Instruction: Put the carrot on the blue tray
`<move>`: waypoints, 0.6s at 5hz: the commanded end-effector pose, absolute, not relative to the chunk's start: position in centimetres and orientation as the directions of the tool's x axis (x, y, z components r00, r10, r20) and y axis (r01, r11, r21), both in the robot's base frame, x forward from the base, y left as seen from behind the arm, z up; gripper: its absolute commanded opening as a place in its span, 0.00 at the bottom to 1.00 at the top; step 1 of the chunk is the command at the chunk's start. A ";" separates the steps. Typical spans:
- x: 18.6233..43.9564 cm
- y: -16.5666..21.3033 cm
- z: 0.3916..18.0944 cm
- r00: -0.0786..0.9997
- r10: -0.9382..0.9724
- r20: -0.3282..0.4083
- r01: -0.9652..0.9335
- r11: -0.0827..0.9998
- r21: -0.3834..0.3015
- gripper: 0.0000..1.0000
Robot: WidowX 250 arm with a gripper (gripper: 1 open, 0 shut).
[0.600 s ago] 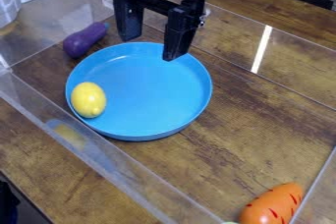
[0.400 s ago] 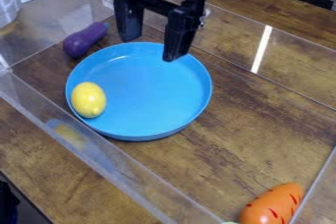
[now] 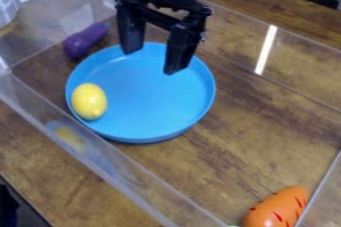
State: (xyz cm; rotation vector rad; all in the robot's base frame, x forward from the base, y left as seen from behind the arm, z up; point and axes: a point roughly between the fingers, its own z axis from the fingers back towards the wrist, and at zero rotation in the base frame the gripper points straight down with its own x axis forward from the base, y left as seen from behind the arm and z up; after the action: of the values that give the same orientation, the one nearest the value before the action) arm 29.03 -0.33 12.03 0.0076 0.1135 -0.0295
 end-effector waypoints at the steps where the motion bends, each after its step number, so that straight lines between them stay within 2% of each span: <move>1: 30.3 0.1 14.4 0.998 -0.039 -0.046 0.040 0.999 0.017 1.00; 3: 29.9 0.4 14.6 0.998 -0.027 -0.058 0.028 0.999 0.019 1.00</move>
State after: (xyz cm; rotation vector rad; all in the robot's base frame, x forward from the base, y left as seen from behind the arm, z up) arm 29.42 -0.09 13.17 0.0188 0.1106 -0.0441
